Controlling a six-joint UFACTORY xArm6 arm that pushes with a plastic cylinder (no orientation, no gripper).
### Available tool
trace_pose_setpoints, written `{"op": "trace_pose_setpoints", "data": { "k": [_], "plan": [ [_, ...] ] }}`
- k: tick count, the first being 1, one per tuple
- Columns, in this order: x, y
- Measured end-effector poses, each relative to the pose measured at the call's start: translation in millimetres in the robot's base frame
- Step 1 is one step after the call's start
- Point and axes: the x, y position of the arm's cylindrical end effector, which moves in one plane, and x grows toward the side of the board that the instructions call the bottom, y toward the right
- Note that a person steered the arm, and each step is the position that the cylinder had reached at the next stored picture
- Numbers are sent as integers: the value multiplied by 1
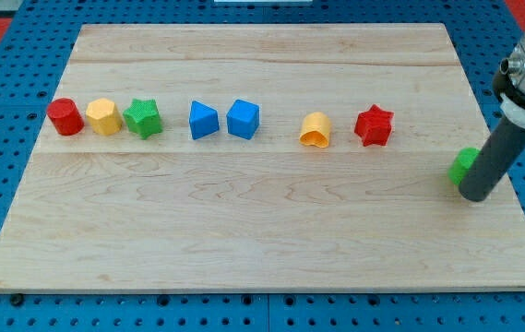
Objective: Slightly move the green circle diagonal to the right of the red star
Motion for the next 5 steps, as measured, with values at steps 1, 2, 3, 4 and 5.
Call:
{"op": "trace_pose_setpoints", "data": {
  "k": [1,2,3,4,5],
  "plan": [
    [-20,0],
    [-39,0],
    [-61,2],
    [-63,3],
    [3,5]
  ]
}}
